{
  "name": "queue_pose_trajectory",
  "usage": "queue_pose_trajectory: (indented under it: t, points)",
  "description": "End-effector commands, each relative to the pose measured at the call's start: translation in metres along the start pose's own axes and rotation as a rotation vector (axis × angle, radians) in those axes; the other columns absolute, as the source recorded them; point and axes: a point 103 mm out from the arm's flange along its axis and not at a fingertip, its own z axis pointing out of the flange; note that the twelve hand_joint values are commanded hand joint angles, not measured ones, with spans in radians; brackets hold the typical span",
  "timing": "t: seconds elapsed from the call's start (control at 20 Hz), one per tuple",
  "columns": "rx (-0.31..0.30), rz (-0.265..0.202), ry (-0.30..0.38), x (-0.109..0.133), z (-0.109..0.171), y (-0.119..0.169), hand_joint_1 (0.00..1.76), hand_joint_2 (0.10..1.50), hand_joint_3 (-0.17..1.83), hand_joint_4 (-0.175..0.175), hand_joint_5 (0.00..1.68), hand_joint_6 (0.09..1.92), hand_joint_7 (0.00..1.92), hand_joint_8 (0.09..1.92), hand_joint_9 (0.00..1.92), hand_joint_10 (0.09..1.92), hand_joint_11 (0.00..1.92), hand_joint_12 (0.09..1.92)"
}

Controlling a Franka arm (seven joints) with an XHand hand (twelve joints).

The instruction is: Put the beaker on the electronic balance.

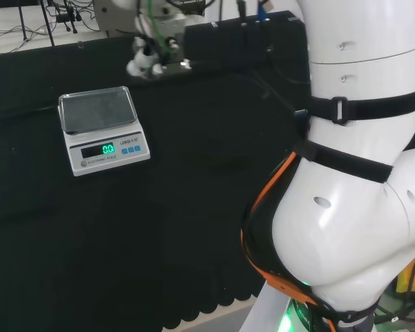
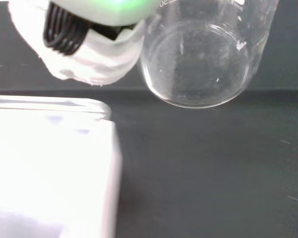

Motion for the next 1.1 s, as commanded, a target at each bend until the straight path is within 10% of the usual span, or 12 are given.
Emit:
queue_pose_trajectory:
  t: [0.05, 0.65, 1.1]
  points:
    - [0.045, -0.109, -0.003, 0.096, 0.008, 0.007, 1.23, 1.0, 0.35, -0.175, 0.85, 1.25, 0.88, 1.27, 1.15, 1.15, 1.23, 0.86]
    - [0.099, -0.132, 0.08, 0.071, 0.037, -0.008, 1.23, 0.99, 0.37, -0.175, 0.85, 1.24, 0.88, 1.27, 1.16, 1.15, 1.23, 0.86]
    - [0.158, -0.135, 0.006, 0.092, 0.067, 0.001, 1.24, 0.99, 0.38, -0.175, 0.86, 1.24, 0.89, 1.26, 1.16, 1.14, 1.22, 0.87]
